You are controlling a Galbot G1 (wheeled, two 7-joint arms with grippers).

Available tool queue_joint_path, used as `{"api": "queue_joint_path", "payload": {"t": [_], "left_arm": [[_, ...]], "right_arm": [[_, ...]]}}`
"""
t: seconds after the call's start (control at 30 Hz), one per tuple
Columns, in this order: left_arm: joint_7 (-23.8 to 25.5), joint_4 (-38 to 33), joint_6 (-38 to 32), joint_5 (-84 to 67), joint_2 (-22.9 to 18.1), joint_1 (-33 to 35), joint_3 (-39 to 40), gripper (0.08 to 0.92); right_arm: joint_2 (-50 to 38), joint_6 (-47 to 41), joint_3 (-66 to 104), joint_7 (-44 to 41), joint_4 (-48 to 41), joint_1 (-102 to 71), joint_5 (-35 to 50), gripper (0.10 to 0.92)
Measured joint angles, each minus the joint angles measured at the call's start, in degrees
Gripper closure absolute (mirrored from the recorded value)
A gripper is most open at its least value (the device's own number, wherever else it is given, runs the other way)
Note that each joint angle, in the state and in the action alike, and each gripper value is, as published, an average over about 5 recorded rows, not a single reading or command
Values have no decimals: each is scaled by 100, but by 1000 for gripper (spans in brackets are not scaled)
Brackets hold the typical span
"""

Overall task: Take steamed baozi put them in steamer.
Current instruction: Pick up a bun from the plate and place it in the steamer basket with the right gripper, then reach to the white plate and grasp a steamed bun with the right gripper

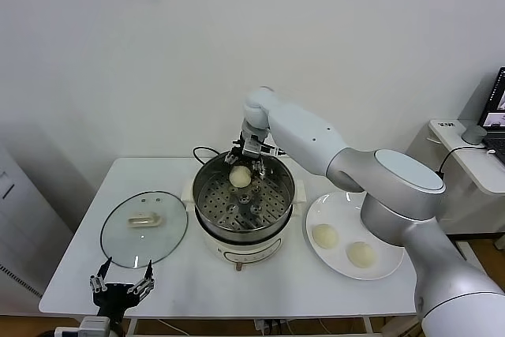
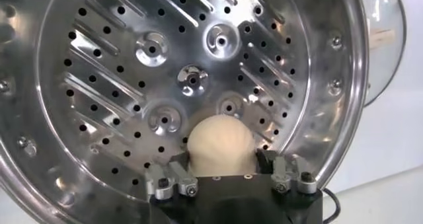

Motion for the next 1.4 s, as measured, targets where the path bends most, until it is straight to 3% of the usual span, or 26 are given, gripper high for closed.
{"api": "queue_joint_path", "payload": {"t": [0.37,0.6,0.93,1.13,1.4], "left_arm": [[16,-55,29,2,0,1,23,177],[35,-106,54,-1,0,-2,49,177],[50,-143,74,-31,0,41,123,177],[58,-175,91,-61,0,75,136,177],[65,-258,116,-132,0,133,130,177]], "right_arm": [[-751,-438,-479,-438,1008,638,1472,203],[-1737,-2342,-761,-676,2007,1252,2495,203],[-3150,-5596,-861,-1044,2979,1553,3077,203],[-3916,-6532,-827,-1055,3519,1435,3166,203],[-4663,-6977,-737,-657,4198,724,3185,203]]}}
